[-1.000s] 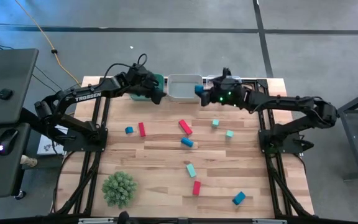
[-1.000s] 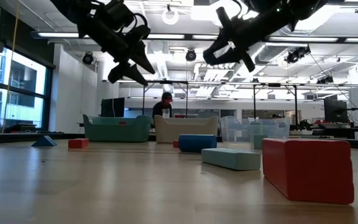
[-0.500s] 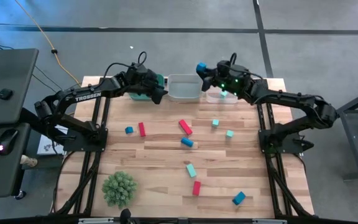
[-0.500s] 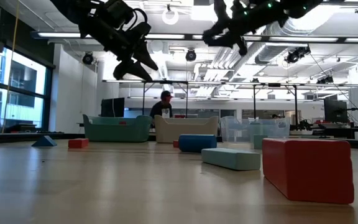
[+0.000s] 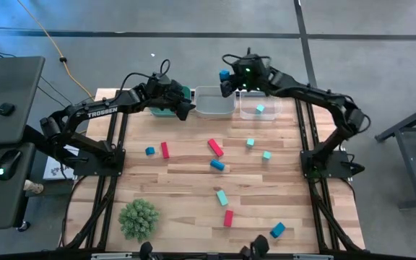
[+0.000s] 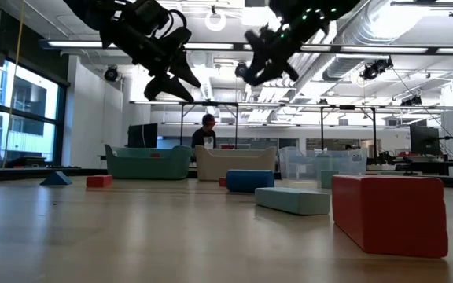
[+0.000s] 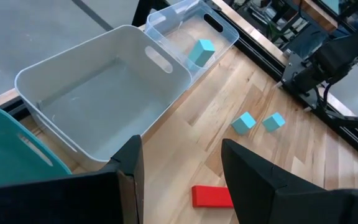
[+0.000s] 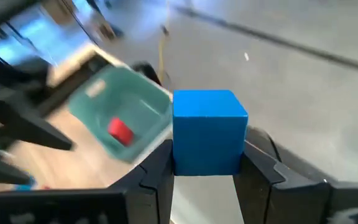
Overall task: Sort & place blocks by color
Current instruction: Put the blue block into the gray bin
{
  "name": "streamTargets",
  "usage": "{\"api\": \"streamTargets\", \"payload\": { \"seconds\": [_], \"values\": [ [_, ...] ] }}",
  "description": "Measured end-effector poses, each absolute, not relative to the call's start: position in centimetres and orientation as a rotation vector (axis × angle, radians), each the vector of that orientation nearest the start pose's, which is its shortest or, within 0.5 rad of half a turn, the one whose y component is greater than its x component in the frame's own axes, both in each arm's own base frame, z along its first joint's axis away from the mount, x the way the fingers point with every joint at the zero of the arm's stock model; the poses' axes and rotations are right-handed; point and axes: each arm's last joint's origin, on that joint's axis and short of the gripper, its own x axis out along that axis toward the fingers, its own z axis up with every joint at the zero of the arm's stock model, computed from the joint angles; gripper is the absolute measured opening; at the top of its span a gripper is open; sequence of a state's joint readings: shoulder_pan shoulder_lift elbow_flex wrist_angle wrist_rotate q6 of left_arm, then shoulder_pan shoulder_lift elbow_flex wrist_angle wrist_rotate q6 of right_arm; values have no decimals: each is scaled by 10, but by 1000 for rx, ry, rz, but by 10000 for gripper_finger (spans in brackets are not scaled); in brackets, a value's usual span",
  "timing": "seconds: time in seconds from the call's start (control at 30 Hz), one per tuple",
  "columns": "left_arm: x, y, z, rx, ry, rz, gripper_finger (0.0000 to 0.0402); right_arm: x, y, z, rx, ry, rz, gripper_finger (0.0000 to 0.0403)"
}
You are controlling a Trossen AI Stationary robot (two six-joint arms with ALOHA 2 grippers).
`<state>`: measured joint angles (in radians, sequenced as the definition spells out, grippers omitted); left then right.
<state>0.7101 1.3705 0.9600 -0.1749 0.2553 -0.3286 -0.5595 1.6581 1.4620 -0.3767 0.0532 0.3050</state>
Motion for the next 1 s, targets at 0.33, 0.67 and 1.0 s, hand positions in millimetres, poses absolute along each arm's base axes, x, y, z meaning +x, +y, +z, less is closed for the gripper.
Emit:
{"api": "streamTargets", "payload": {
  "seconds": [0.33, 0.67, 1.0],
  "values": [
    [229, 187, 267, -590, 449, 528, 136, 349, -220, 281, 518, 741, -660, 110],
    [229, 187, 267, -590, 449, 528, 136, 358, -225, 240, 561, 902, -664, 110],
    [229, 187, 267, -590, 449, 528, 136, 361, -227, 206, 606, 1040, -658, 110]
  ]
}}
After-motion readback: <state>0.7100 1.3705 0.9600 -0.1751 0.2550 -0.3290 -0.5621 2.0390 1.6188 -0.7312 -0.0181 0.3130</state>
